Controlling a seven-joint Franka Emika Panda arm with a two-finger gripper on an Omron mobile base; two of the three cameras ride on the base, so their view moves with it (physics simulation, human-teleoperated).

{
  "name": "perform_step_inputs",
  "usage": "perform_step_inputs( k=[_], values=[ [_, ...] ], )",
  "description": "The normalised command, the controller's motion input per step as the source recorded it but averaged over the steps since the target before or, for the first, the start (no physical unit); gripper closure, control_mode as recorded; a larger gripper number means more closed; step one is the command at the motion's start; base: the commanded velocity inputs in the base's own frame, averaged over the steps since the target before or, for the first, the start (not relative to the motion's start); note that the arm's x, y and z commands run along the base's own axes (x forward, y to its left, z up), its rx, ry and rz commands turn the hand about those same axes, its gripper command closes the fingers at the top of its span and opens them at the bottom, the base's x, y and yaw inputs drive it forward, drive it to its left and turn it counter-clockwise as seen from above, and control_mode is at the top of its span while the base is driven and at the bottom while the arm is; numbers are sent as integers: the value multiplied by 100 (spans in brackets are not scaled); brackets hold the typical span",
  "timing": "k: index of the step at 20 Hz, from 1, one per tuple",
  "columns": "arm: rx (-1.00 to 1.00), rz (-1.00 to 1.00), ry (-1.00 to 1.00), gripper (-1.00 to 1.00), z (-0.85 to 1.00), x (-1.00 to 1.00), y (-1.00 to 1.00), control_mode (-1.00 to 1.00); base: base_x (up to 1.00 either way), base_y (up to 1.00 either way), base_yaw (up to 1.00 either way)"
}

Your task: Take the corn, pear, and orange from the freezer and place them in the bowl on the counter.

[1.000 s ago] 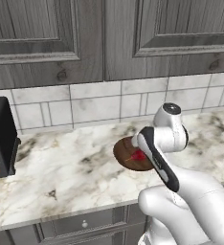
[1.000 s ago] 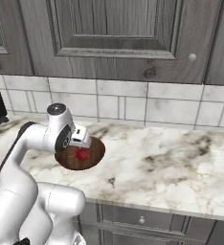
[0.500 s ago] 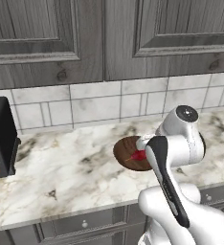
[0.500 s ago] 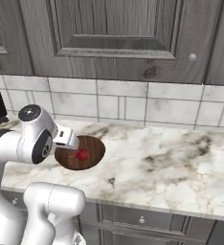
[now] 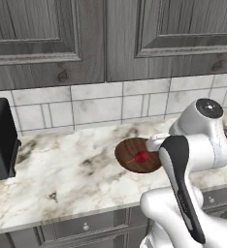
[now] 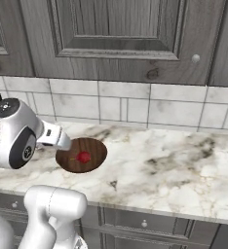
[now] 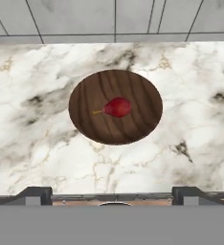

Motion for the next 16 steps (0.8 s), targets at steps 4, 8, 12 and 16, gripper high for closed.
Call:
perform_step_inputs(
  k=[4,8,12,16],
  values=[
    [-2,0,0,-100,33,-60,0,-100,0,0,0],
    [0,0,-6,-100,26,-63,0,-100,0,0,0],
    [0,0,-1,-100,31,-22,0,-100,0,0,0],
    [0,0,0,-100,19,-15,-1,-100,0,0,0]
  ],
)
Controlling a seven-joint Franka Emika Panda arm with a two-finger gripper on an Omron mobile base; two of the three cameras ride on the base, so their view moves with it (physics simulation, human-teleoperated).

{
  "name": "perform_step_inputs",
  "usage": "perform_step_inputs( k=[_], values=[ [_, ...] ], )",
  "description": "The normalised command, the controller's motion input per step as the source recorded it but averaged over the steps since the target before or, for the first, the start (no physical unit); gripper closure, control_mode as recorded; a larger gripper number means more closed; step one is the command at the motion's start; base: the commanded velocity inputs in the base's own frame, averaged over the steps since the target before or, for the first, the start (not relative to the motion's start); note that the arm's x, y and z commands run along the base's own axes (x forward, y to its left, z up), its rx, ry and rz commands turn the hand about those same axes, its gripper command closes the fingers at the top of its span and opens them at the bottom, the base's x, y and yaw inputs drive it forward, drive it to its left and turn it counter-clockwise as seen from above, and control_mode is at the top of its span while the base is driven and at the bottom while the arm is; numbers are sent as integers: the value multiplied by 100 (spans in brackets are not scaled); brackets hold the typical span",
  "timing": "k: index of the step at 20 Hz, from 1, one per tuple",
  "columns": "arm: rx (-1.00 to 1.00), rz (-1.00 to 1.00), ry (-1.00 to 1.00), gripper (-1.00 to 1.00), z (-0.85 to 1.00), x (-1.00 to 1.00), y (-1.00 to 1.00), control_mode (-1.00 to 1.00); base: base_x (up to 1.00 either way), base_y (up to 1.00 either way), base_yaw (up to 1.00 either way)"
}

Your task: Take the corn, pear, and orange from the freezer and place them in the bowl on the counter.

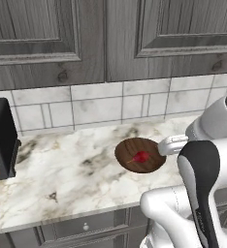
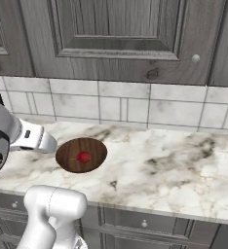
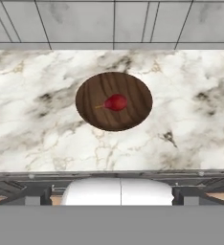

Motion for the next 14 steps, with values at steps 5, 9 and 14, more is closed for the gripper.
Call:
perform_step_inputs(
  k=[5,9,14],
  values=[
    [0,0,0,-100,3,-4,-1,100,-32,-1,0],
    [0,0,0,-100,0,0,0,100,-100,13,0],
    [0,0,0,-100,0,0,0,100,-82,91,0]
  ],
)
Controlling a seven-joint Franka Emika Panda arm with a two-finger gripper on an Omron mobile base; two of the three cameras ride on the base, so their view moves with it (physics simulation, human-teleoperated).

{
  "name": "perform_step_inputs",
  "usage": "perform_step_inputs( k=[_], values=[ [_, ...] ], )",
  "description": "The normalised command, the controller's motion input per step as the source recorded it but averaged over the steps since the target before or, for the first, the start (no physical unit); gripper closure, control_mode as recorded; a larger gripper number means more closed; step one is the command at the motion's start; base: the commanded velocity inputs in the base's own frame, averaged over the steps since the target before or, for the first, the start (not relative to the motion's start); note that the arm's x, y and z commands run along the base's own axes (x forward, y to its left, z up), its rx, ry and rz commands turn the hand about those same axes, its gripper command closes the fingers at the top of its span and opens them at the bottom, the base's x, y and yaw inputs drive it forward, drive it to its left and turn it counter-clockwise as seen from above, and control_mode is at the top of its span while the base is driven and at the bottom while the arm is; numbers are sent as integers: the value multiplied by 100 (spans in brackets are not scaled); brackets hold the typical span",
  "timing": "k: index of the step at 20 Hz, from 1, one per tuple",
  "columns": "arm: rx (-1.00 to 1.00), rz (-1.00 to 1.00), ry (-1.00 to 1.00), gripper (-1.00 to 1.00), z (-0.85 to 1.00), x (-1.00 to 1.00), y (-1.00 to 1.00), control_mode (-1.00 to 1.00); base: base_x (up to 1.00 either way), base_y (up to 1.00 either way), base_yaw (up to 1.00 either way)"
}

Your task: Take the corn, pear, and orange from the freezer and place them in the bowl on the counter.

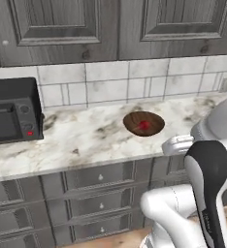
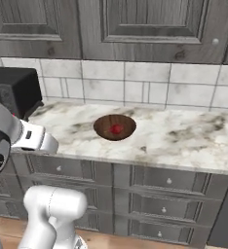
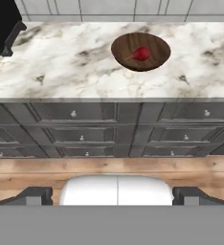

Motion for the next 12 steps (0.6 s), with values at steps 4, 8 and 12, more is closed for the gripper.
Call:
perform_step_inputs(
  k=[4,8,12],
  values=[
    [0,0,0,-100,0,0,0,100,-29,100,1],
    [0,0,0,-100,0,0,0,100,-13,100,0],
    [0,0,0,-100,0,0,0,100,-5,100,0]
  ],
)
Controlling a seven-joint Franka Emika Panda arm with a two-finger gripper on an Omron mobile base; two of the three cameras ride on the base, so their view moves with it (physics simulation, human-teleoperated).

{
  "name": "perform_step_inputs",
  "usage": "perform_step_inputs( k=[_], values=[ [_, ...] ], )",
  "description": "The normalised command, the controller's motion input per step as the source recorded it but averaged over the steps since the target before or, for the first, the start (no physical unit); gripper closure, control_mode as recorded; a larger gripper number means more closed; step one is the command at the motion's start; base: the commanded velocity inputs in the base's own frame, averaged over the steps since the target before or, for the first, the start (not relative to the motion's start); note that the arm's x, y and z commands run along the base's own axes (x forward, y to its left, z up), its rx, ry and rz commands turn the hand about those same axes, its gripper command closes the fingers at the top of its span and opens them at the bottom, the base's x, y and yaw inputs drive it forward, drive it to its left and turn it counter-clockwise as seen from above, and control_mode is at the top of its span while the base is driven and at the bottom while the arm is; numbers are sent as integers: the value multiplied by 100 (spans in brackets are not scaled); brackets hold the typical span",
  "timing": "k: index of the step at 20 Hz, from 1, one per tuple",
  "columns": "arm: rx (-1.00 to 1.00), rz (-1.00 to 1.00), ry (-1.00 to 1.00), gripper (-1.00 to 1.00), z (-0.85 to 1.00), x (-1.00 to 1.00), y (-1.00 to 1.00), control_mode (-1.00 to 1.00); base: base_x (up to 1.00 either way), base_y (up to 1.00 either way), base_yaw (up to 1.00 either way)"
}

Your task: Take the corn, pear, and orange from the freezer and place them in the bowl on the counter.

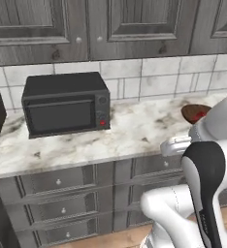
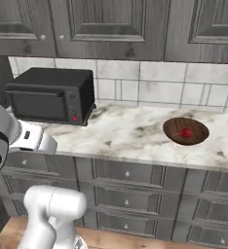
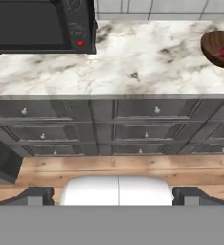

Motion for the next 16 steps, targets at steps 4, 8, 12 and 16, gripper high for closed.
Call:
perform_step_inputs(
  k=[4,8,12,16],
  values=[
    [0,0,0,-100,0,0,0,100,-13,100,0],
    [0,0,0,-100,0,0,0,100,-33,100,0],
    [0,0,0,-100,0,0,0,100,-58,100,0],
    [0,0,0,-100,0,0,0,100,-26,100,0]
  ],
)
